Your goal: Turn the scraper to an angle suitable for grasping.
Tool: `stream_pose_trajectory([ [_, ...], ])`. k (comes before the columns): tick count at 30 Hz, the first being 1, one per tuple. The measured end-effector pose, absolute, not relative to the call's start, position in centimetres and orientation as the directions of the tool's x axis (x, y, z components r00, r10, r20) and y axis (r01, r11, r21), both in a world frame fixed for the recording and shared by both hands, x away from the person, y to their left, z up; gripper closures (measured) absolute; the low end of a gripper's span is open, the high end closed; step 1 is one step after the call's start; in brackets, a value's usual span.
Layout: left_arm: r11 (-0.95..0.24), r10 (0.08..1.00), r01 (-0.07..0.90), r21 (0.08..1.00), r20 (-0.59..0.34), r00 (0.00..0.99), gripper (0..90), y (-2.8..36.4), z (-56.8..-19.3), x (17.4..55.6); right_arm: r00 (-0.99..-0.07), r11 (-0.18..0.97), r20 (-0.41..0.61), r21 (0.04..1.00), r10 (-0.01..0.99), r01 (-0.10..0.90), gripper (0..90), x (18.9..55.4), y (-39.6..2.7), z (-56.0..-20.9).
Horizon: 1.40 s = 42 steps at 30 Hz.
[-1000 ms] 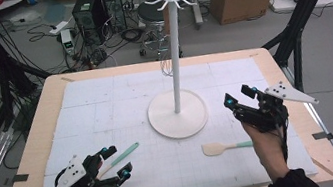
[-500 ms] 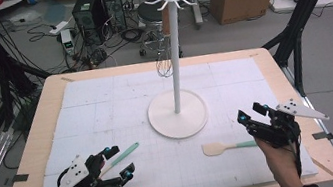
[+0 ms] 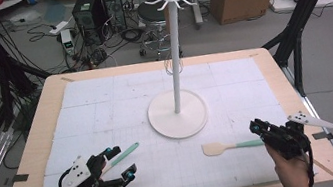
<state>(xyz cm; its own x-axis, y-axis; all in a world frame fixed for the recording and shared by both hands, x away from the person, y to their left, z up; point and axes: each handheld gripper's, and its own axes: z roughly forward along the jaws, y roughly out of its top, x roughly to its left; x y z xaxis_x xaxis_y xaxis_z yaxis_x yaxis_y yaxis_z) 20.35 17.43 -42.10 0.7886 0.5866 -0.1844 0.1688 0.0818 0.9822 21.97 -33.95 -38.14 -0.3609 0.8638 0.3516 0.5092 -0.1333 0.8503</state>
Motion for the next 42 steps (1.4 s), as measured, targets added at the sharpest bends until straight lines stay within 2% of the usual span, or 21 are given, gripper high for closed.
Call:
stream_pose_trajectory([
  [4, 0.084, 0.587, 0.169, 0.982, -0.186, 0.788, 22.2, 17.4, -42.1, 20.3, -0.333, -0.144, 0.370, 0.828, 0.867, 0.542, 89.4, 21.6, -34.8, -39.6],
  [5, 0.084, 0.587, 0.169, 0.982, -0.186, 0.788, 22.2, 17.4, -42.1, 20.3, -0.323, -0.146, 0.364, 0.829, 0.874, 0.539, 89.8, 21.4, -35.0, -40.0],
  [20, 0.083, 0.588, 0.168, 0.982, -0.185, 0.788, 22.3, 17.3, -42.1, 20.3, -0.224, -0.147, 0.359, 0.764, 0.906, 0.628, 89.9, 20.3, -37.0, -44.0],
  [31, 0.086, 0.585, 0.168, 0.982, -0.187, 0.789, 22.5, 17.3, -42.1, 20.3, -0.144, -0.184, 0.382, 0.700, 0.913, 0.690, 90.0, 21.0, -38.1, -45.3],
  [42, 0.080, 0.586, 0.167, 0.983, -0.182, 0.789, 22.8, 17.2, -42.1, 20.3, -0.129, -0.203, 0.418, 0.660, 0.899, 0.723, 90.0, 22.5, -38.2, -46.1],
])
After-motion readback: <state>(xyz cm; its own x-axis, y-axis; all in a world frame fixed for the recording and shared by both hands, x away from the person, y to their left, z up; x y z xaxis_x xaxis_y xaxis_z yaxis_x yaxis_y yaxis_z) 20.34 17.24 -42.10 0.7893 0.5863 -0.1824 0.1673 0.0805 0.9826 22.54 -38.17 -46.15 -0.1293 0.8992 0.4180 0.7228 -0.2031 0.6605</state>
